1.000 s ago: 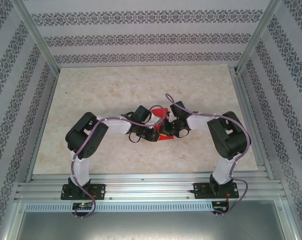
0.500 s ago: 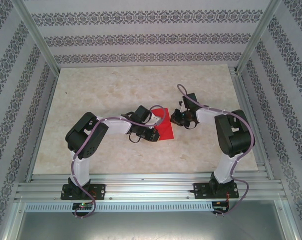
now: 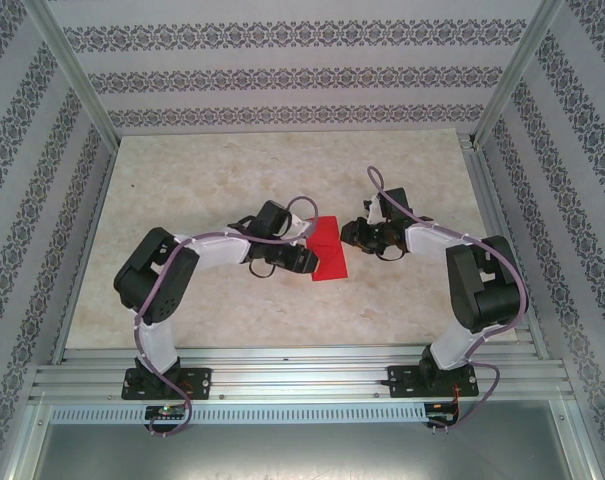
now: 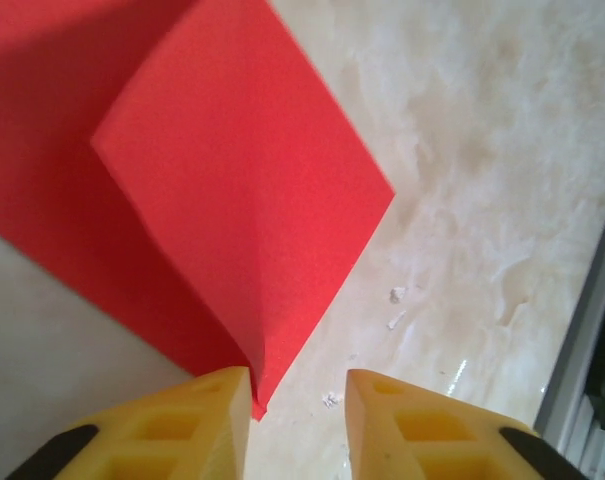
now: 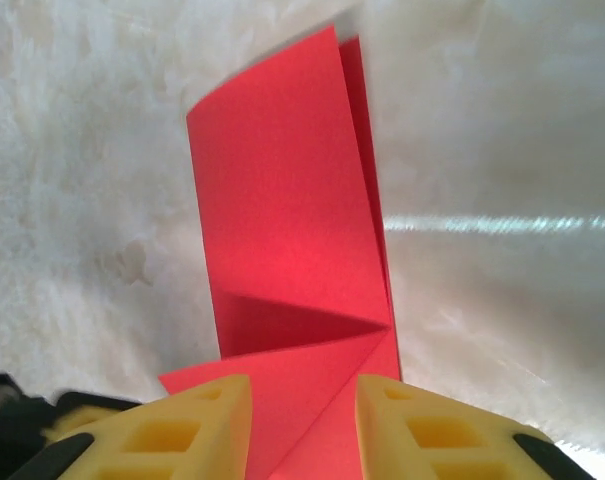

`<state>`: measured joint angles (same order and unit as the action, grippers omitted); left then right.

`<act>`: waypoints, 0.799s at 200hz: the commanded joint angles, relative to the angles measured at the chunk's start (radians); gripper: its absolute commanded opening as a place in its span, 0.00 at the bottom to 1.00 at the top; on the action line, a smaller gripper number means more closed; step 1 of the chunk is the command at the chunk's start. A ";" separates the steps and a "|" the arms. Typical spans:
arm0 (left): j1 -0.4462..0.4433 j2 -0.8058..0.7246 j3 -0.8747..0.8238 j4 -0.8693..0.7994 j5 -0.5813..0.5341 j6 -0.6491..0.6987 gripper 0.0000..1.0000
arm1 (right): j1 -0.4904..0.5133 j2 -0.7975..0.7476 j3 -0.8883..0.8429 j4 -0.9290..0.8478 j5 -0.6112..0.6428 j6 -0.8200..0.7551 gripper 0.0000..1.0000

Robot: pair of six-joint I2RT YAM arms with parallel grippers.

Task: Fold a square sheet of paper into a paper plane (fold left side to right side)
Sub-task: Fold the triangle a second time at the center of the table.

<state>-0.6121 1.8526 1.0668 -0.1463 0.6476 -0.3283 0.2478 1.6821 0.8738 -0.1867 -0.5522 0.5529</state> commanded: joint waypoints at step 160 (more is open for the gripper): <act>0.067 0.176 0.072 0.278 0.173 -0.179 0.09 | 0.013 -0.004 -0.102 0.110 -0.080 0.076 0.37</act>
<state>-0.5365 2.0216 1.1286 0.0631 0.8074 -0.4873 0.2485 1.6821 0.7891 -0.0929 -0.6201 0.6289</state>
